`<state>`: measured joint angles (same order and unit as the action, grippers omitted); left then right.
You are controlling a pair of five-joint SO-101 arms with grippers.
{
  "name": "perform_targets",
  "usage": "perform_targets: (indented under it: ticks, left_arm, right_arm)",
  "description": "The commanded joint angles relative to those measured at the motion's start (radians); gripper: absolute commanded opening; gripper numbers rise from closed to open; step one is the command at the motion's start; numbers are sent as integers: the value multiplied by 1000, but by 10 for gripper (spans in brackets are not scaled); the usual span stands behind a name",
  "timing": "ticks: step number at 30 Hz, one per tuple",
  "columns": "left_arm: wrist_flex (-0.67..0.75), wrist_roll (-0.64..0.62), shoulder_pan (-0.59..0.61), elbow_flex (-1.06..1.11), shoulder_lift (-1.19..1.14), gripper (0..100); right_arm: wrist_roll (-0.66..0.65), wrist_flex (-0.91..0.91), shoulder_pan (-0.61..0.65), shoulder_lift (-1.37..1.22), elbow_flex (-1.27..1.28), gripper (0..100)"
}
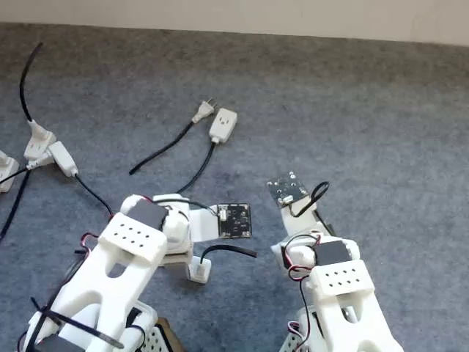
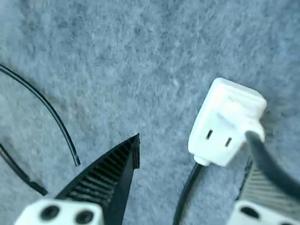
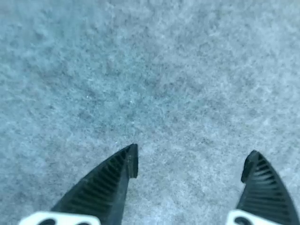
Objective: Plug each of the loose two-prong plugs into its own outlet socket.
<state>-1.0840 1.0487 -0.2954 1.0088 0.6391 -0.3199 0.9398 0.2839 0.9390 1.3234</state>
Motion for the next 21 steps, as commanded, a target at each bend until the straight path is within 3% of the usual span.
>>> perform_targets:
  ticks: [1,6,13,21]
  left_arm:
    - [81,-9,-16,41,16,362]
    - [196,-6,-15,148,16,362]
    - [252,-2,-35,245,16,354]
    - [144,-3,-76,208,19,7]
  right_arm:
    - [9,-16,15,16,-5,333]
    - [9,-16,15,16,-5,333]
    - [9,-16,15,16,-4,333]
    - [9,-47,16,8,-1,333]
